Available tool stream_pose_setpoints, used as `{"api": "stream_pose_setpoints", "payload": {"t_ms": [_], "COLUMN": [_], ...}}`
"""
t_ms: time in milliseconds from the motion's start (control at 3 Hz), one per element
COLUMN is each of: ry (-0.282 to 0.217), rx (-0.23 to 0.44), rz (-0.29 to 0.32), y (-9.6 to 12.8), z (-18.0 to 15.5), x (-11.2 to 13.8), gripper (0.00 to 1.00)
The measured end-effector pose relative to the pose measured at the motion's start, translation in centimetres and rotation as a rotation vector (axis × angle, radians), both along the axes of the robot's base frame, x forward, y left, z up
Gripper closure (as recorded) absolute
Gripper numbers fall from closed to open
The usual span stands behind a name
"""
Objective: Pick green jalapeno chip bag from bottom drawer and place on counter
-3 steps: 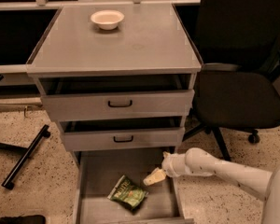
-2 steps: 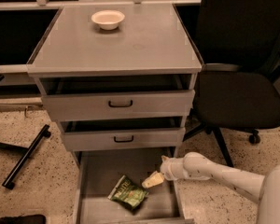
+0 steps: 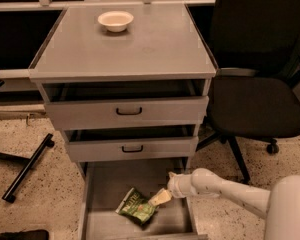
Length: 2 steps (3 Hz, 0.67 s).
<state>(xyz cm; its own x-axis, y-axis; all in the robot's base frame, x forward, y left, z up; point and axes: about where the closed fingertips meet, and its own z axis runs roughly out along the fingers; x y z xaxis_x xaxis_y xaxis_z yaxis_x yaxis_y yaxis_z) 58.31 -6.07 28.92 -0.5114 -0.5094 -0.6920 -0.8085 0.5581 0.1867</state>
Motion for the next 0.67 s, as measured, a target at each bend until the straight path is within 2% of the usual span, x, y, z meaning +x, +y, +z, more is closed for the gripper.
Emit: {"api": "stream_pose_setpoints", "payload": {"t_ms": [333, 667], "ry": [-0.025, -0.024], "rx": [0.066, 0.066], "rz": [0.043, 0.043], "y": [4.31, 4.32], "z": [-7.31, -7.32], "x": [-2.04, -2.05], "gripper": [0.0, 0.0]}}
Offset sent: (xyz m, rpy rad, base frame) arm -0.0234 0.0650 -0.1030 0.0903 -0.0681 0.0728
